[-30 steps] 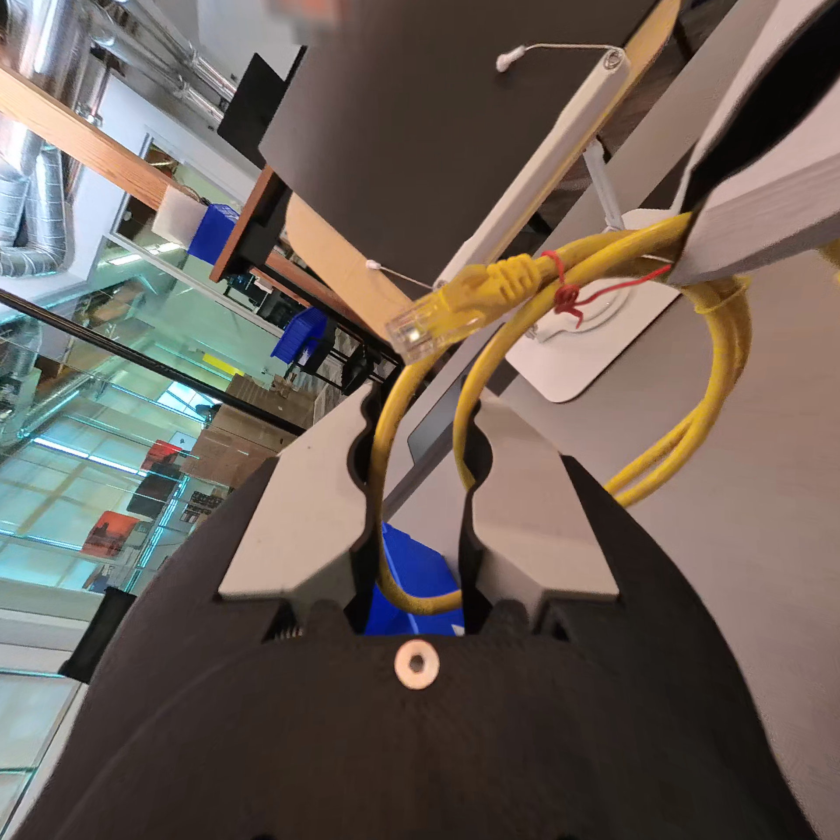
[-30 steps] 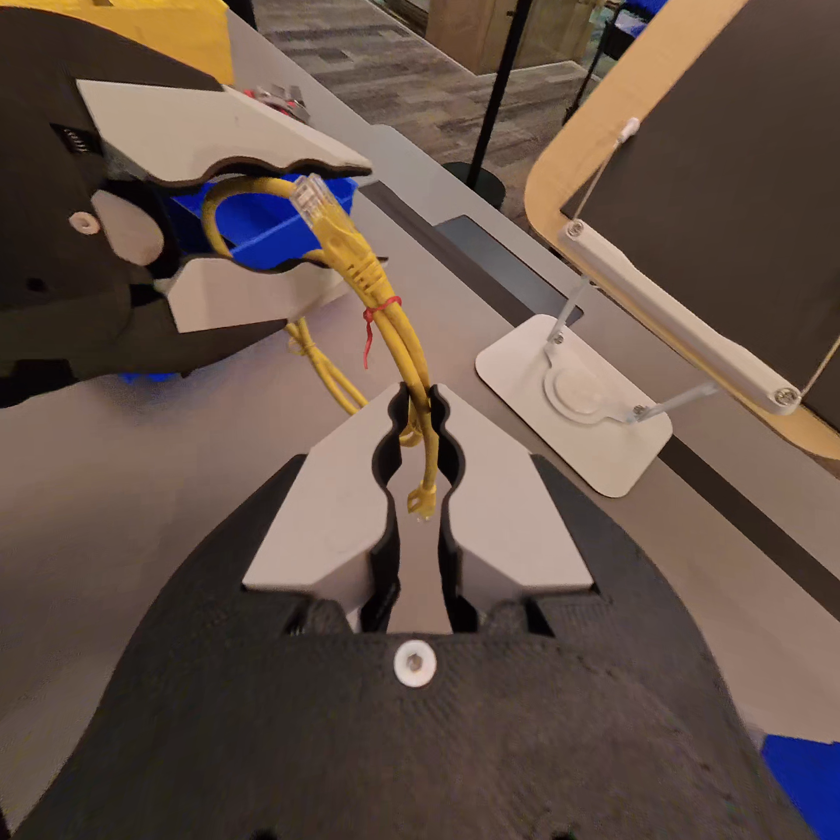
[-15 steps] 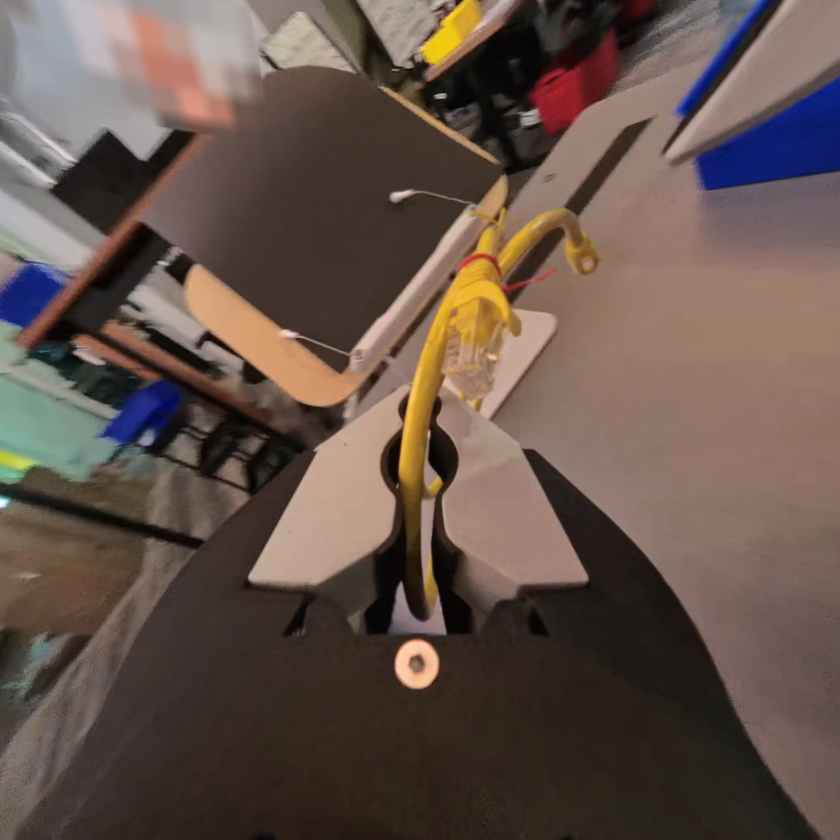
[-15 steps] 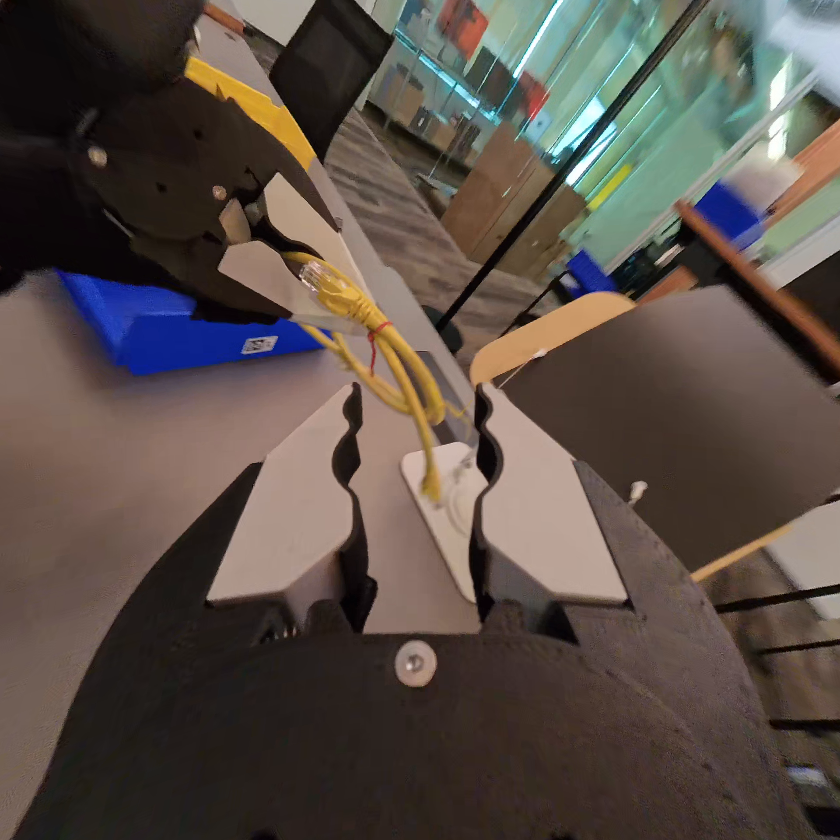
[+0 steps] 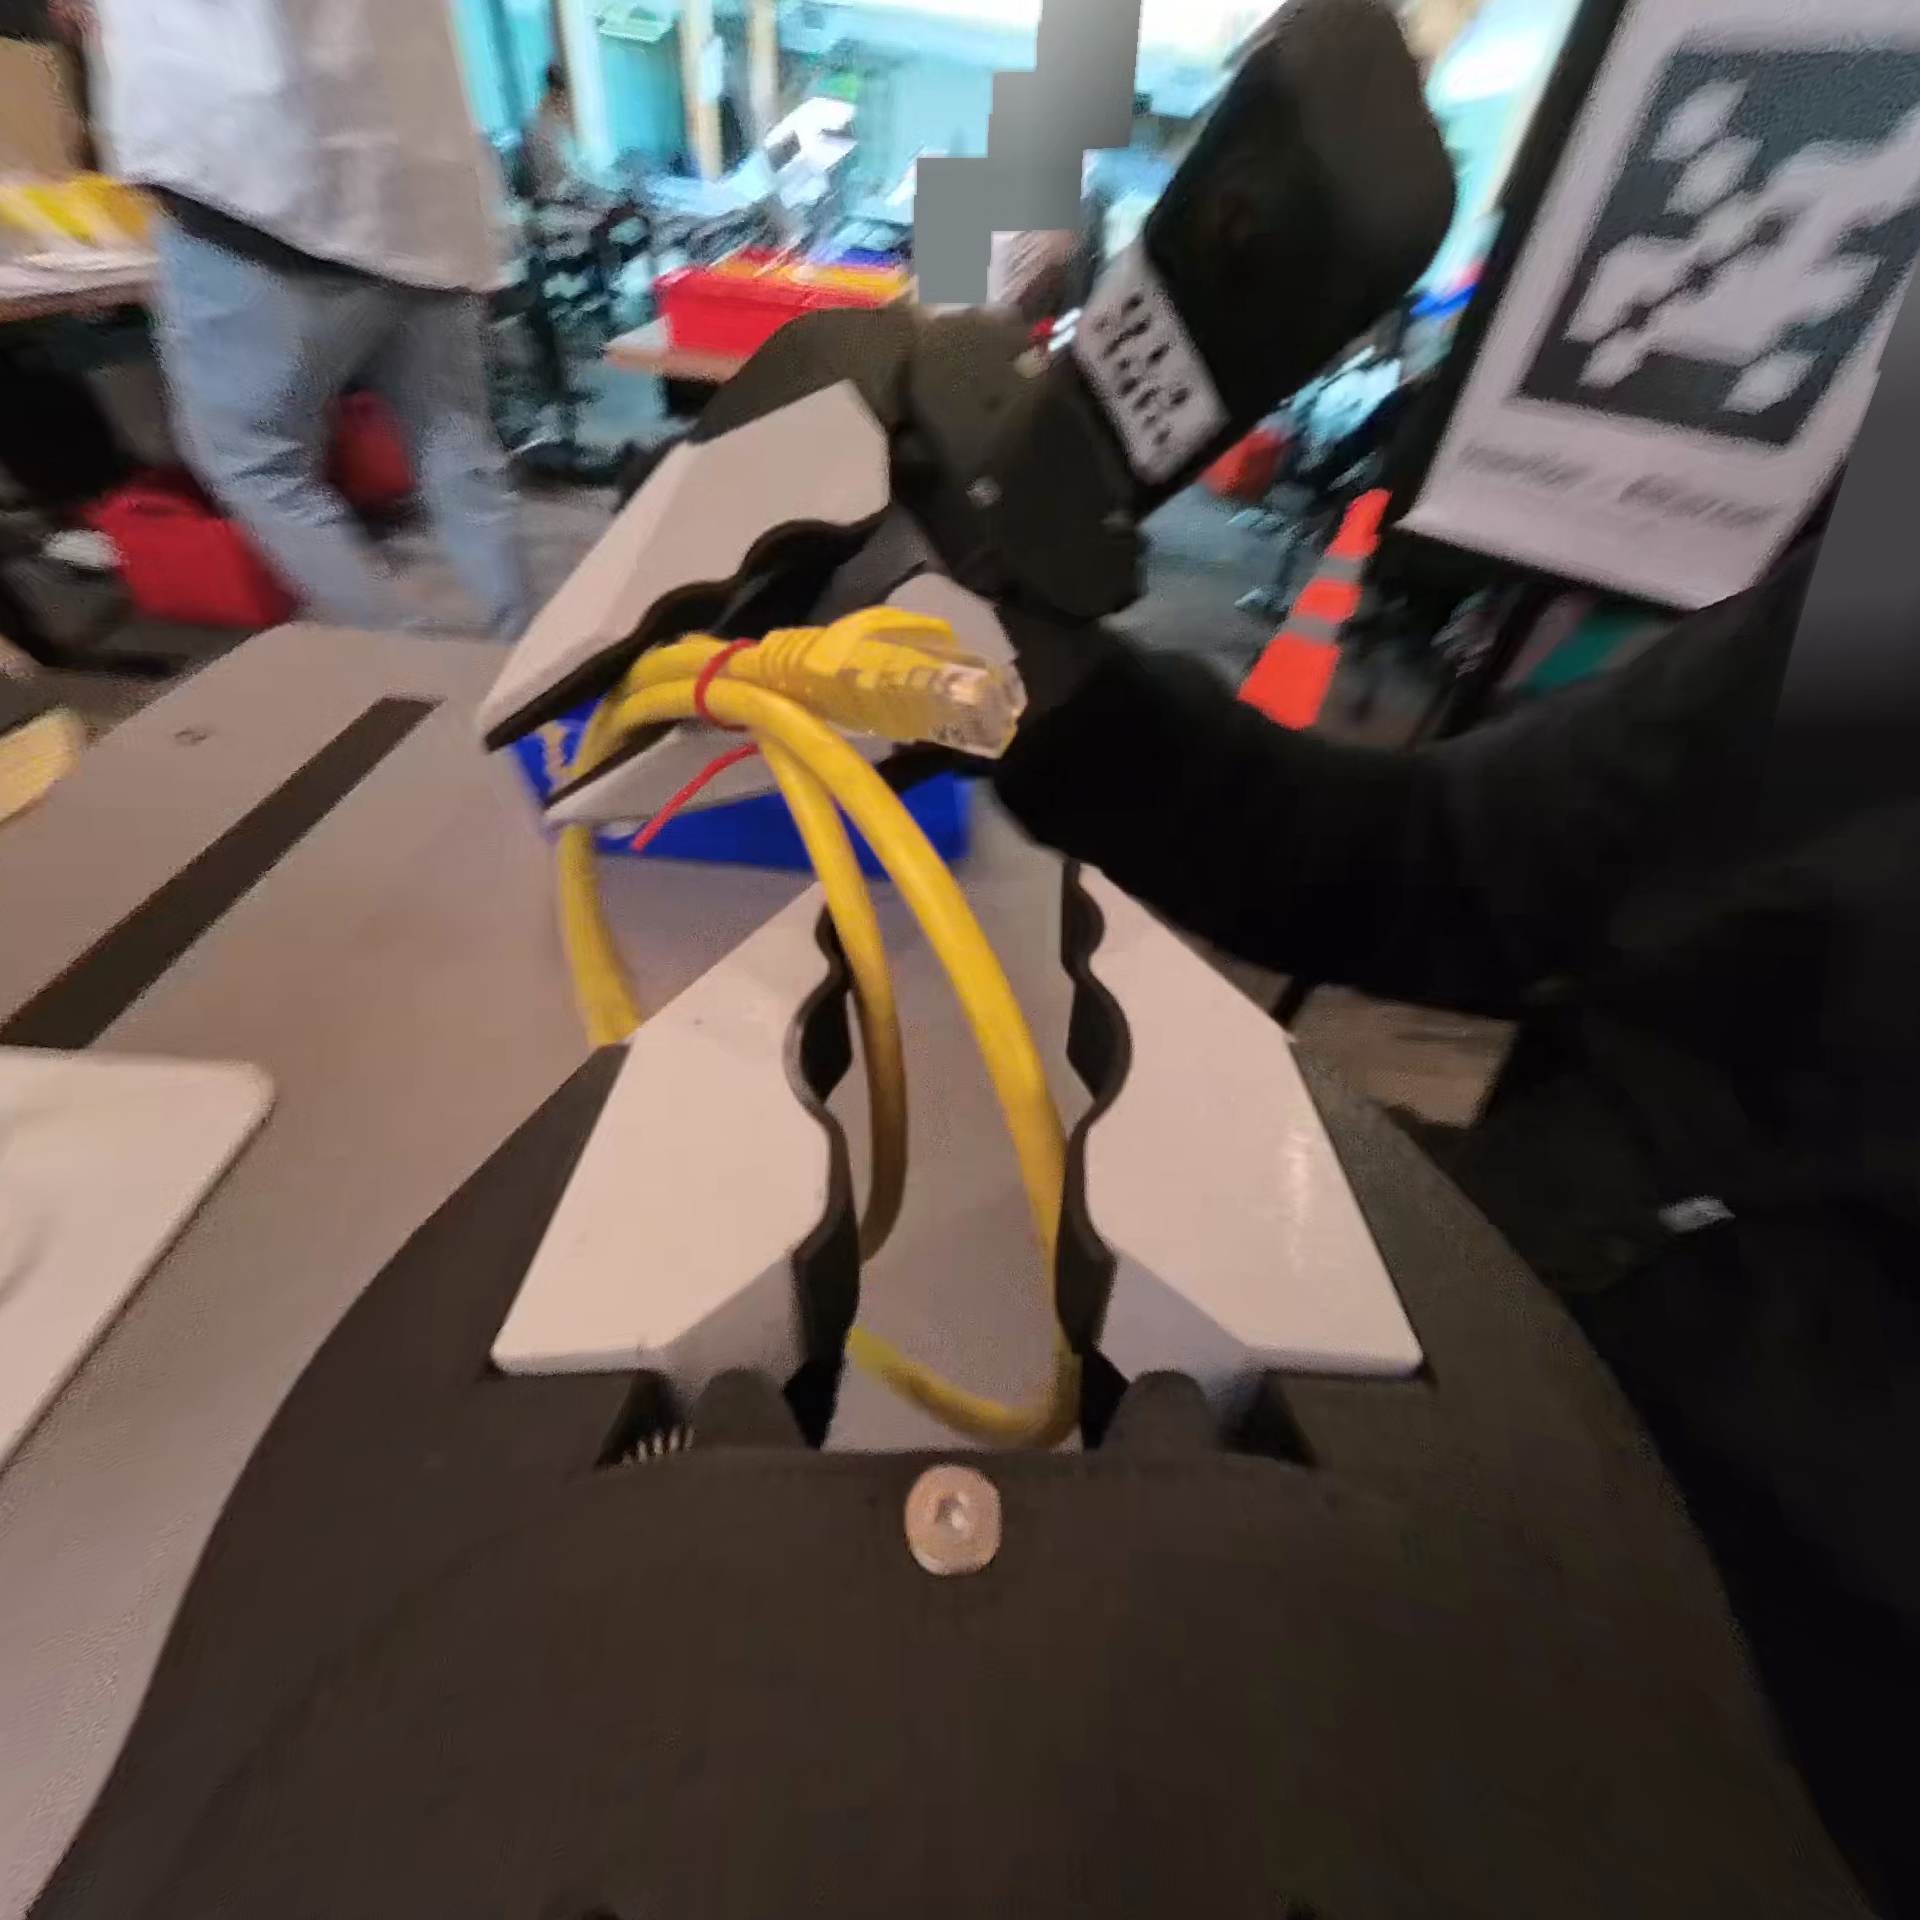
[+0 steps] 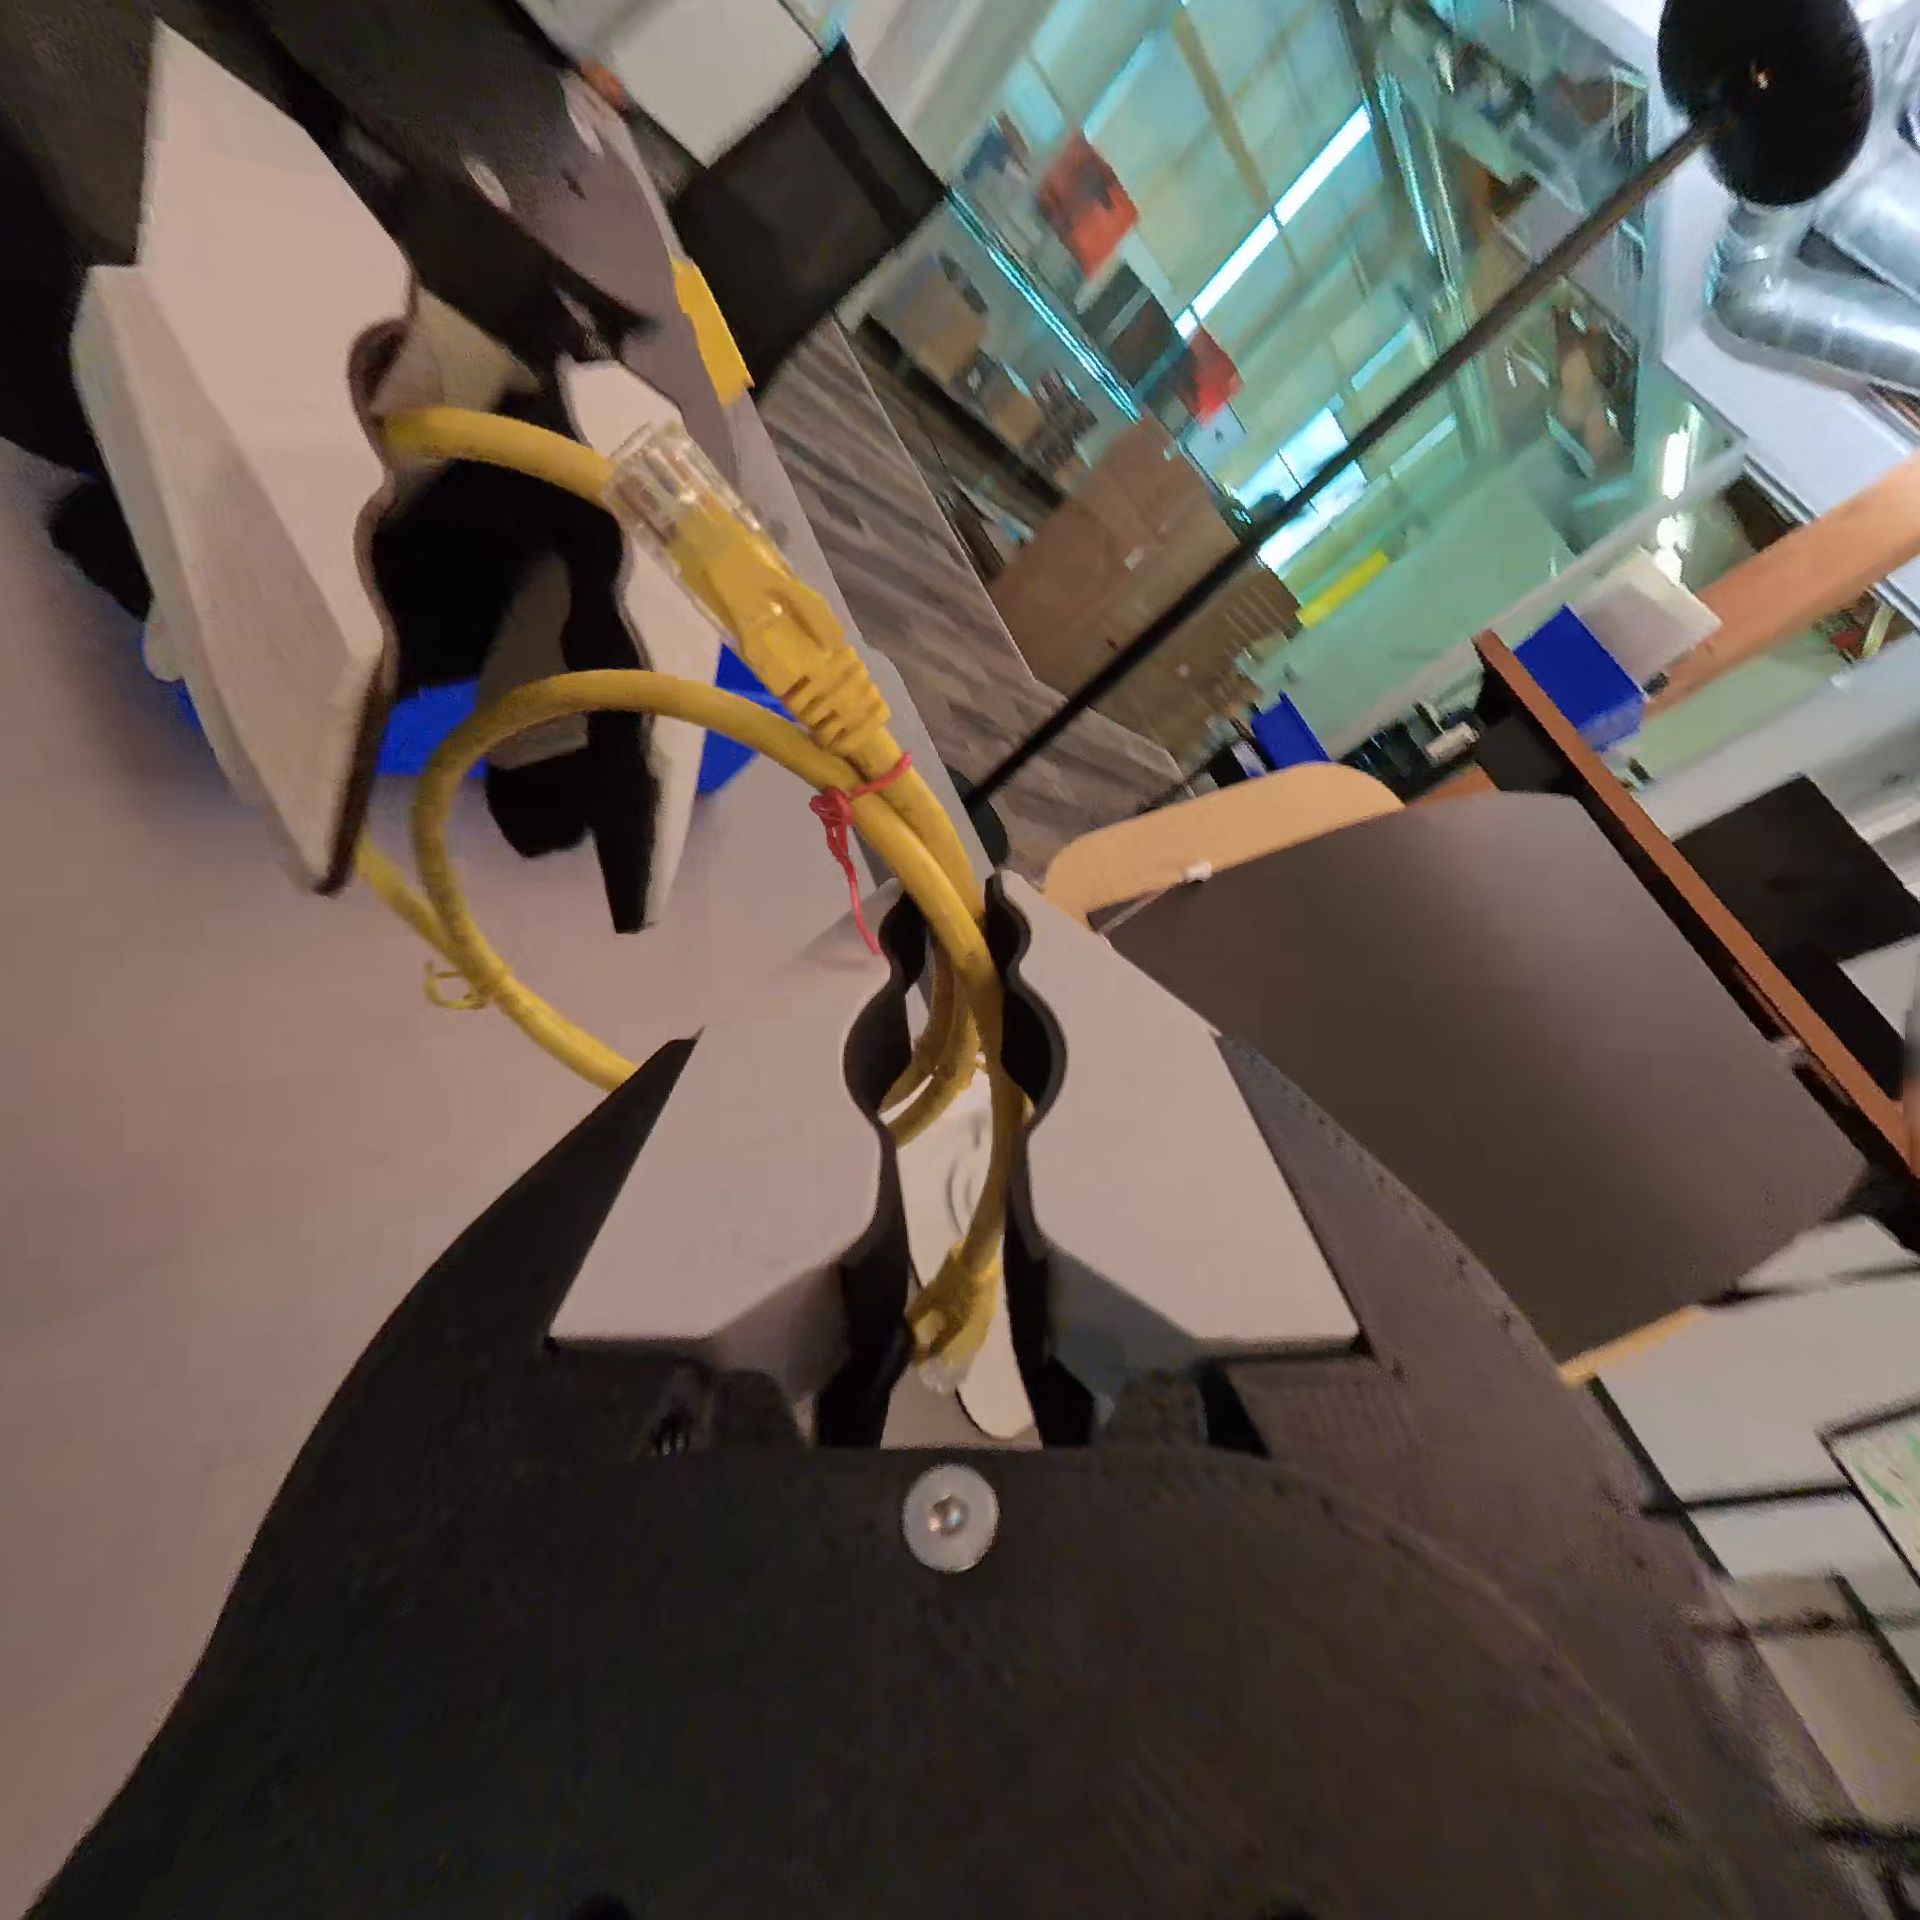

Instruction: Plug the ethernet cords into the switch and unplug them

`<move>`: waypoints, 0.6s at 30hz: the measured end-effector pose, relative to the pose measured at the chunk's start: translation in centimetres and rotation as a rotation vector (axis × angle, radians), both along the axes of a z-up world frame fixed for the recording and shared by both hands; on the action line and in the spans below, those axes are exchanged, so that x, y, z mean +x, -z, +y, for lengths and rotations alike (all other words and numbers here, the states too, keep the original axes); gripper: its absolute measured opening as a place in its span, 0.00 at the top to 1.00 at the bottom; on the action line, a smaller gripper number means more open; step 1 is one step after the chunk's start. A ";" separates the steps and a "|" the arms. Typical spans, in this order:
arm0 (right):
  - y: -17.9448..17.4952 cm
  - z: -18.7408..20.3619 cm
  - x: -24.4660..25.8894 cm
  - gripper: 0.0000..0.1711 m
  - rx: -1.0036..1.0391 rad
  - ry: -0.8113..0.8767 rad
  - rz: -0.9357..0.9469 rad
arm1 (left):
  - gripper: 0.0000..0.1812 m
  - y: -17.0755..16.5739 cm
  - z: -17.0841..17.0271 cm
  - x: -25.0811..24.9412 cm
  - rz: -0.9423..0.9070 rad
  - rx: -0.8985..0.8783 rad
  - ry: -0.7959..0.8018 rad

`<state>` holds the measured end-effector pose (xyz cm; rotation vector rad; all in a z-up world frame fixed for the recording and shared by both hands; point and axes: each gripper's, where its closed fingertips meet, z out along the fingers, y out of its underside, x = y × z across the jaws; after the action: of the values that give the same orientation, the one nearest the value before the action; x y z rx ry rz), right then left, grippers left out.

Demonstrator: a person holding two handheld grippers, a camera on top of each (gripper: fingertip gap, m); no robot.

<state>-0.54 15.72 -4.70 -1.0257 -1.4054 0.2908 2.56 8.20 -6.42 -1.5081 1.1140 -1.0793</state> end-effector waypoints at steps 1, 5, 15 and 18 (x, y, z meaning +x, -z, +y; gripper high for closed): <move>-0.2 -0.6 0.2 0.95 -0.016 -0.049 0.009 | 0.77 -0.4 -1.0 0.6 -0.051 -0.028 0.068; -0.4 -2.9 1.0 0.92 -0.134 -0.251 0.058 | 0.72 -1.1 -4.4 2.7 -0.174 -0.093 0.287; 0.1 -2.1 1.5 0.95 -0.228 -0.261 0.084 | 0.80 -1.9 -7.0 5.7 -0.260 -0.075 0.379; -0.3 -1.7 1.3 0.97 -0.293 -0.238 0.107 | 0.79 -3.2 -6.3 5.6 -0.337 -0.048 0.330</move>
<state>0.79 14.06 -4.36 -1.0616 -1.4146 0.7338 8.18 1.91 -3.24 -1.1436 1.1237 -1.5319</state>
